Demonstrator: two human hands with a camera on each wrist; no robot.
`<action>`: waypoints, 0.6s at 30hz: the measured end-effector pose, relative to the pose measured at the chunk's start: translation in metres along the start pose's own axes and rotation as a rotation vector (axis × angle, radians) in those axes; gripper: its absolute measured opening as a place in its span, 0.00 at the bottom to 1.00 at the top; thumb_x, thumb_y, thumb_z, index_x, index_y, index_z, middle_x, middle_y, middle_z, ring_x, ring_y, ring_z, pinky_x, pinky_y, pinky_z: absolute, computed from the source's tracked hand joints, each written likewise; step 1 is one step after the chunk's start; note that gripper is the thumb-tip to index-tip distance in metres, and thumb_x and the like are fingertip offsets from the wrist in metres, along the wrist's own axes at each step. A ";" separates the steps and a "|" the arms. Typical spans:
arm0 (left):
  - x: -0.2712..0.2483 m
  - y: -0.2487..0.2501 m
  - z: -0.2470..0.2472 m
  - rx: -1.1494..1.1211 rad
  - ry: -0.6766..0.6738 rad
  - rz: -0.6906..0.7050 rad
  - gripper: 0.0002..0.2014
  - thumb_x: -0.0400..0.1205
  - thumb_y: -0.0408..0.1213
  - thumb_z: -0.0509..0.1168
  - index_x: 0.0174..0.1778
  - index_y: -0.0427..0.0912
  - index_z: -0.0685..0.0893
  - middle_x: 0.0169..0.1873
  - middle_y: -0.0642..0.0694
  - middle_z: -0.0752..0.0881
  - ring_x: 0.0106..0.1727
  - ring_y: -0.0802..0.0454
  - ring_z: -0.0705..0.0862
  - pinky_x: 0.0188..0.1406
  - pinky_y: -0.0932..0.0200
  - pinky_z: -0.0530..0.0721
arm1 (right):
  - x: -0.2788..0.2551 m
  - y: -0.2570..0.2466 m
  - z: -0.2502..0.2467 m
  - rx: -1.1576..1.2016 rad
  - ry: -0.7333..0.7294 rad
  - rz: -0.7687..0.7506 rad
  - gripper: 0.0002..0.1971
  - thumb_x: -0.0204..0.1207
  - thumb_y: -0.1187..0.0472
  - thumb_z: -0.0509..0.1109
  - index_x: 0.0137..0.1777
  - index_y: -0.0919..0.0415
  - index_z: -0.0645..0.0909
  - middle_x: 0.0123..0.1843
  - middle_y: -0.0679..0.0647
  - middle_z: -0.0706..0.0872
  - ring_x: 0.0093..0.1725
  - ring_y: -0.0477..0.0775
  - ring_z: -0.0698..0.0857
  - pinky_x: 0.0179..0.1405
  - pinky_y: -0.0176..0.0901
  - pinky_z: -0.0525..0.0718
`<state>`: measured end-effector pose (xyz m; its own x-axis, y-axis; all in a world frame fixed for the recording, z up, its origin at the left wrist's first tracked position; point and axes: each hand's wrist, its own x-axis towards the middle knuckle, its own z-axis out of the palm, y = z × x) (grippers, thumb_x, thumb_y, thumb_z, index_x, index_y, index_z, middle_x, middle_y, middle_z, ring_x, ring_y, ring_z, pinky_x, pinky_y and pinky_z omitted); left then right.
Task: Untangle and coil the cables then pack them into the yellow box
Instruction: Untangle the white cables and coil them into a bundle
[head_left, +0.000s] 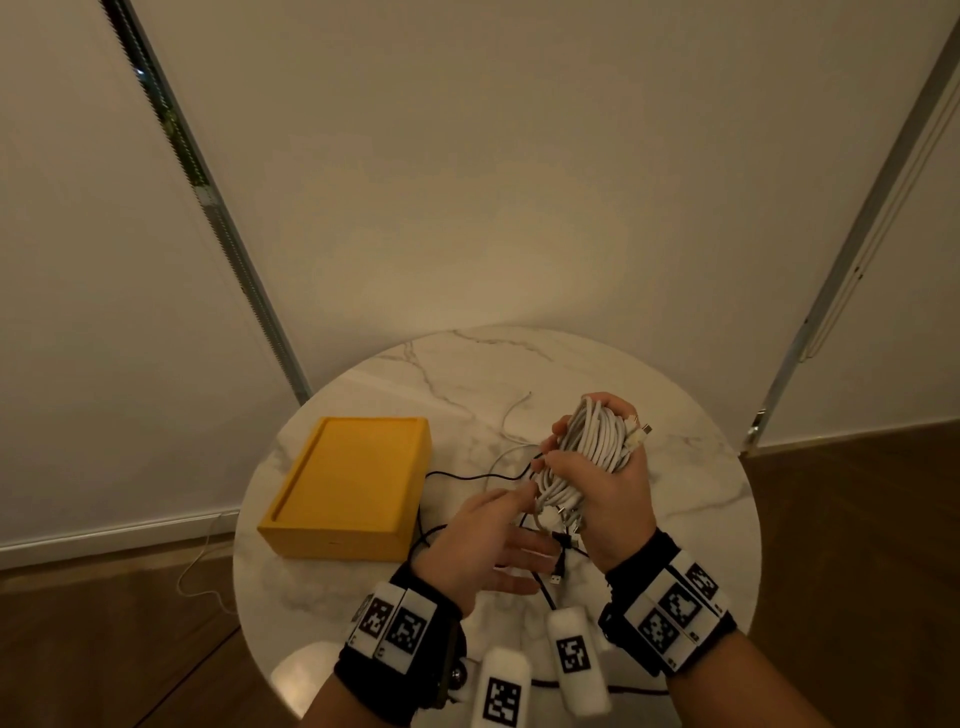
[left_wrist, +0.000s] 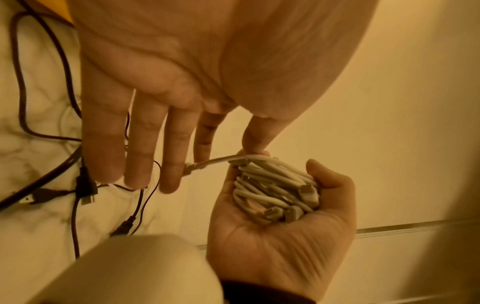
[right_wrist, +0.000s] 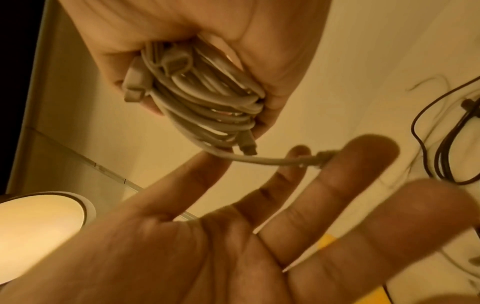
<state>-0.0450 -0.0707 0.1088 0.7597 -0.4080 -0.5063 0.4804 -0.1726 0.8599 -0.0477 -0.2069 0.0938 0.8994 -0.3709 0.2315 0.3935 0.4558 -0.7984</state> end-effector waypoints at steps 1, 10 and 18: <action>0.002 -0.002 0.000 0.011 0.001 0.012 0.24 0.85 0.58 0.61 0.63 0.41 0.84 0.53 0.35 0.91 0.54 0.39 0.90 0.55 0.41 0.88 | 0.001 0.000 -0.001 0.030 0.005 0.012 0.33 0.54 0.68 0.77 0.63 0.60 0.73 0.45 0.62 0.82 0.42 0.64 0.83 0.44 0.60 0.85; 0.011 -0.007 -0.006 0.017 0.304 0.557 0.10 0.78 0.29 0.75 0.53 0.43 0.87 0.46 0.50 0.92 0.48 0.53 0.90 0.40 0.62 0.87 | 0.008 -0.004 -0.012 0.226 0.039 0.240 0.13 0.60 0.70 0.74 0.46 0.64 0.81 0.43 0.59 0.84 0.39 0.64 0.84 0.39 0.52 0.85; 0.006 0.001 -0.008 0.183 0.365 0.807 0.09 0.79 0.39 0.75 0.54 0.48 0.89 0.46 0.55 0.91 0.50 0.59 0.88 0.44 0.58 0.88 | 0.006 -0.001 -0.011 0.290 -0.041 0.469 0.25 0.47 0.62 0.82 0.47 0.65 0.82 0.45 0.60 0.88 0.40 0.59 0.88 0.40 0.51 0.90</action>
<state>-0.0363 -0.0660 0.1065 0.9423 -0.1620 0.2931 -0.3124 -0.1102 0.9435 -0.0448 -0.2180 0.0899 0.9952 -0.0459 -0.0860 -0.0195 0.7710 -0.6366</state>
